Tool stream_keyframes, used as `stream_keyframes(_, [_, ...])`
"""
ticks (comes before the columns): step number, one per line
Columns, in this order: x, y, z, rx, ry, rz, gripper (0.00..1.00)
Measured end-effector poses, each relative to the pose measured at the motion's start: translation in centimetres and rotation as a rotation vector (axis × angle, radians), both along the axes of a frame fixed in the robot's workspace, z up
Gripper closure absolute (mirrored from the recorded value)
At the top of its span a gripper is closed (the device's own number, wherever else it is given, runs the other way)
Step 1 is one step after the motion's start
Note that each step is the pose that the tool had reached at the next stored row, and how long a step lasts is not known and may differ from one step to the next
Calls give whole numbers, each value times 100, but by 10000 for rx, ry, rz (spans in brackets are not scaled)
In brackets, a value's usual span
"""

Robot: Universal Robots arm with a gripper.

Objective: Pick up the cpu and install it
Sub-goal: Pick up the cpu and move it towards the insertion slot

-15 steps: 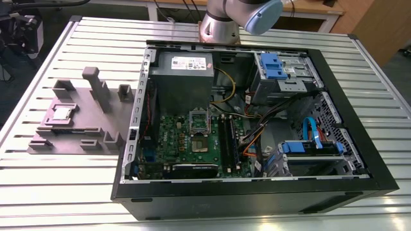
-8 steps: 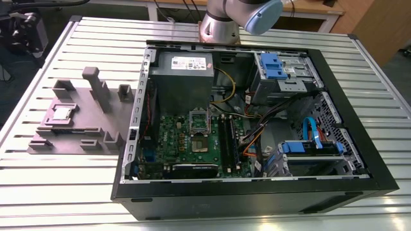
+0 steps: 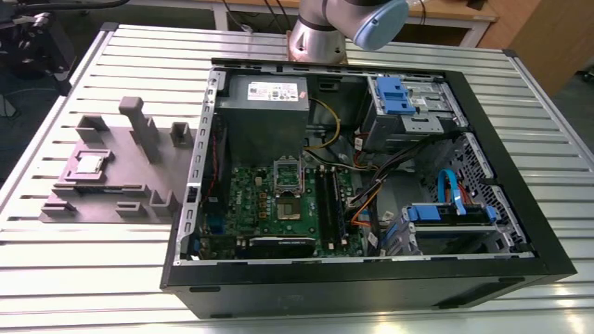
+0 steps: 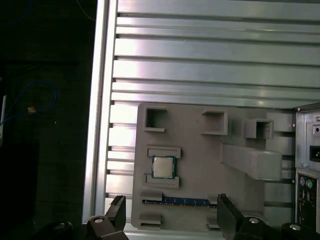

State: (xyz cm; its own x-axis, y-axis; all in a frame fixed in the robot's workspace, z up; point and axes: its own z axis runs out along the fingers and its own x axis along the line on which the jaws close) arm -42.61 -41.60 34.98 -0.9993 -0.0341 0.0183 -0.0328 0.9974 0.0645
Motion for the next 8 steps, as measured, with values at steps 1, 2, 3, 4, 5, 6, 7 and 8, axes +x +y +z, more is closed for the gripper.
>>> stream_keyframes(1, [0,0,1,0,0,0,19])
stream_keyframes(2, [0,0,1,-1,0,0,19])
stream_keyframes(3, [0,0,2,0,0,0,19])
stream_keyframes(4, [0,0,2,0,0,0,19])
stream_keyframes(5, [0,0,3,0,0,0,19])
stream_keyframes(6, [0,0,3,0,0,0,20])
stream_keyframes(7, [0,0,4,0,0,0,20])
stream_keyframes(8, [0,0,4,0,0,0,27])
